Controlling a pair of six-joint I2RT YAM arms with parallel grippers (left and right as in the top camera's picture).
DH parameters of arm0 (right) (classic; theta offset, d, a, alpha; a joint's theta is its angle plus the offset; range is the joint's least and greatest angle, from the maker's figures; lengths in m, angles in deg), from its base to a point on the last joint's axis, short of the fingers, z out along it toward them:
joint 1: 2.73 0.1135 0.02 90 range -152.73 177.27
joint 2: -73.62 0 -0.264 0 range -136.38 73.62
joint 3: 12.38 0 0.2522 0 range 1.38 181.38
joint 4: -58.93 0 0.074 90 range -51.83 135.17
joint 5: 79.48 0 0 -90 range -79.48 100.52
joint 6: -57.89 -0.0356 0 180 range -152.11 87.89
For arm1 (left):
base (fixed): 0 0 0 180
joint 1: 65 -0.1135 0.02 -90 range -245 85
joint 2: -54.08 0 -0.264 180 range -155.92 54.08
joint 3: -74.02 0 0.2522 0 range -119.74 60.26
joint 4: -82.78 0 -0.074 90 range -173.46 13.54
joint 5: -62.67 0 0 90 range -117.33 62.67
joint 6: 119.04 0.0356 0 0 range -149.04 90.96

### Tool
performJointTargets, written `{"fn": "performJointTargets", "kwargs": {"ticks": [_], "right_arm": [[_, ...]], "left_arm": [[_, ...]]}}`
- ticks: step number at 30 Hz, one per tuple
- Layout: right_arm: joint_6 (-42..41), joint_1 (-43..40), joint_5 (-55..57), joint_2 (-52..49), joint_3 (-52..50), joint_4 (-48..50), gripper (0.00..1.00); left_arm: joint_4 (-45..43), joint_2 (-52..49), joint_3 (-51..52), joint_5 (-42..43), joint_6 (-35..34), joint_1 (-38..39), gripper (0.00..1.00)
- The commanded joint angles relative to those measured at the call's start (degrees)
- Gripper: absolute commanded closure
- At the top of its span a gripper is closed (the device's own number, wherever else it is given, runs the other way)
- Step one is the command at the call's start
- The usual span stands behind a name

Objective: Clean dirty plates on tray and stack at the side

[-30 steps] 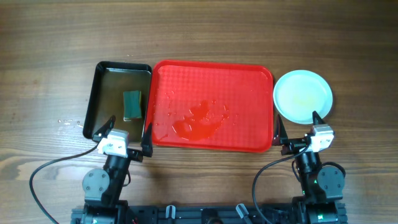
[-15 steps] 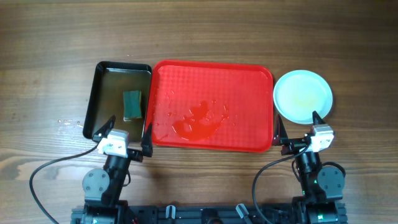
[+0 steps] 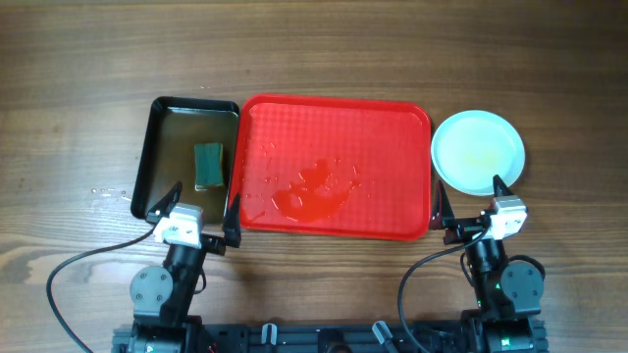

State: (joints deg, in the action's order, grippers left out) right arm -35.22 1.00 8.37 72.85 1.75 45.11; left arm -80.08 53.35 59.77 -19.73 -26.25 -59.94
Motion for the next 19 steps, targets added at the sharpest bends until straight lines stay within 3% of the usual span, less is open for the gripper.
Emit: {"fn": "performJointTargets", "kwargs": {"ticks": [1,19], "right_arm": [[0.5,0.3,-0.9,0.3,-0.1,0.2,0.00],[0.5,0.3,-0.9,0.3,-0.1,0.2,0.00]], "left_arm": [[0.3,0.5,0.2,0.7,0.9,-0.3,0.00],[0.3,0.5,0.2,0.7,0.9,-0.3,0.00]]}}
